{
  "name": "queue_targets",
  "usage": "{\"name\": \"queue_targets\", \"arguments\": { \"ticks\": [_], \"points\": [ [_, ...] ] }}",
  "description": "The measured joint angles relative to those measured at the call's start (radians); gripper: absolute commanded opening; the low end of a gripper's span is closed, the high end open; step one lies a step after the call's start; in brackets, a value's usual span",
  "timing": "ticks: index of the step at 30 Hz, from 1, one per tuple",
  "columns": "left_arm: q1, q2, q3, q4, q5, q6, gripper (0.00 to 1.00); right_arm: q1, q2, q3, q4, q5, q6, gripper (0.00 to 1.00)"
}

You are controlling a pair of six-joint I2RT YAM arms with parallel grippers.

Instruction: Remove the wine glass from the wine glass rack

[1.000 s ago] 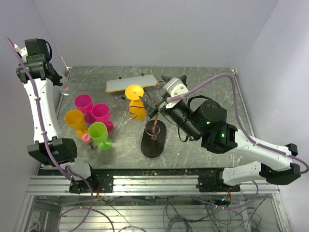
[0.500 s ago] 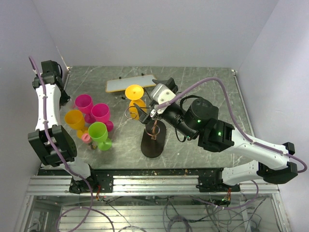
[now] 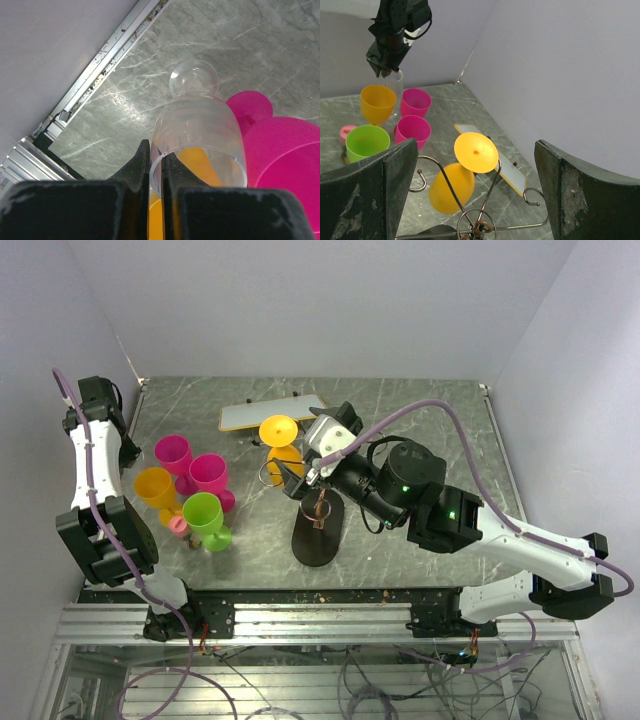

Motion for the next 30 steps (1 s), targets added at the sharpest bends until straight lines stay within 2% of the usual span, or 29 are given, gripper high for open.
{"name": "queue_targets", "arguments": {
  "ticks": [3, 7, 12, 13, 15, 17, 21, 24, 30],
  "points": [
    [0.001, -0.006, -0.008, 0.012, 0.000, 0.000, 0.23, 0.000, 0.006, 0.002, -0.002, -0.012, -0.005, 1.00],
    [0.001, -0.023, -0.038, 0.027, 0.001, 0.003, 0.20, 0.000, 0.026, 0.021, -0.024, -0.033, -0.010, 1.00],
    [0.001, -0.038, -0.084, 0.050, -0.008, 0.003, 0.23, 0.000, 0.033, 0.034, -0.045, -0.066, -0.011, 1.00],
    [0.002, -0.042, -0.088, 0.055, -0.007, 0.003, 0.25, 0.000, 0.033, 0.035, -0.045, -0.069, -0.011, 1.00],
    [0.003, -0.044, -0.091, 0.055, -0.009, 0.002, 0.36, 0.000, 0.033, 0.037, -0.053, -0.073, -0.010, 1.00],
    [0.004, -0.043, -0.091, 0.054, -0.010, -0.003, 0.44, 0.000, 0.034, 0.043, -0.070, -0.078, -0.008, 1.00],
    [0.005, -0.044, -0.071, 0.032, -0.023, -0.008, 0.53, 0.000, 0.041, 0.069, -0.113, -0.086, -0.009, 1.00],
    [0.005, -0.061, -0.040, 0.010, -0.035, -0.008, 0.65, 0.000, 0.046, 0.082, -0.145, -0.090, -0.021, 1.00],
    [0.005, -0.180, 0.078, -0.052, -0.040, -0.005, 0.74, 0.000, 0.051, 0.082, -0.204, -0.111, -0.113, 1.00]
  ]
}}
